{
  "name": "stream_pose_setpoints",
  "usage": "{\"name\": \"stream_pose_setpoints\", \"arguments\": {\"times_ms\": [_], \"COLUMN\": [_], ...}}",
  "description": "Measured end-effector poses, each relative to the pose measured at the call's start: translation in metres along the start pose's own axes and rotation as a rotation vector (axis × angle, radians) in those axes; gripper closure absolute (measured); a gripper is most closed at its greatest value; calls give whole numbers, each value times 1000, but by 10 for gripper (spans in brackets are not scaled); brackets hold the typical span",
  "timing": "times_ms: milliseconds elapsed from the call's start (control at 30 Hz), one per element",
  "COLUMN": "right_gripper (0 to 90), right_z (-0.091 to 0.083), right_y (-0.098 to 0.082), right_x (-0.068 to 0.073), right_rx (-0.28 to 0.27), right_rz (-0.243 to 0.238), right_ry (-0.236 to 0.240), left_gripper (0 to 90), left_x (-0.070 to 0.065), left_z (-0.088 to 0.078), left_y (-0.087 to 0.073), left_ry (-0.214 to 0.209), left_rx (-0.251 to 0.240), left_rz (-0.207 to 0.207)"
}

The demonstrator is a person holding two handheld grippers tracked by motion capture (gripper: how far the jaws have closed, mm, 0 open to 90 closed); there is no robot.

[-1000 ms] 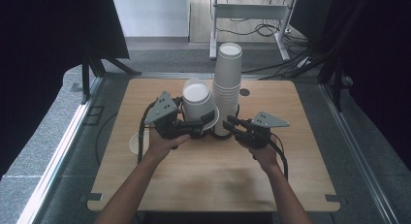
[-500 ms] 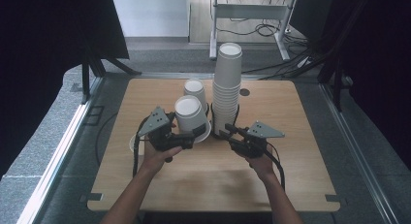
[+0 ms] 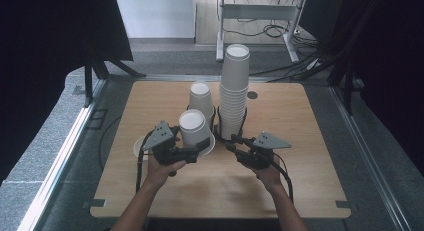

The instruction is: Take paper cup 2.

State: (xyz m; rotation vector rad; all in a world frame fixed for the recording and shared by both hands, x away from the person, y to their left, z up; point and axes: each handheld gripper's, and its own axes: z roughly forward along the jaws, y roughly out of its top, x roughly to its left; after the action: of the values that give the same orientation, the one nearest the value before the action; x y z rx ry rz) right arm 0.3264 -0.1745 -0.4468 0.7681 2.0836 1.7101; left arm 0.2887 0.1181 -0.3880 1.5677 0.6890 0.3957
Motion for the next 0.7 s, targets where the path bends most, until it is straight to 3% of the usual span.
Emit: {"name": "stream_pose_setpoints", "arguments": {"times_ms": [100, 700], "right_gripper": [587, 514], "right_z": [1, -1], "right_y": [-5, -13], "right_x": [0, 7], "right_rx": [9, 38], "right_rz": [3, 4], "right_ry": [2, 0], "left_gripper": [155, 155], "left_x": [-3, -11], "left_z": [-2, 0], "left_y": [-8, -37], "left_ry": [20, 33], "left_rx": [14, 69], "left_rz": [13, 21]}}
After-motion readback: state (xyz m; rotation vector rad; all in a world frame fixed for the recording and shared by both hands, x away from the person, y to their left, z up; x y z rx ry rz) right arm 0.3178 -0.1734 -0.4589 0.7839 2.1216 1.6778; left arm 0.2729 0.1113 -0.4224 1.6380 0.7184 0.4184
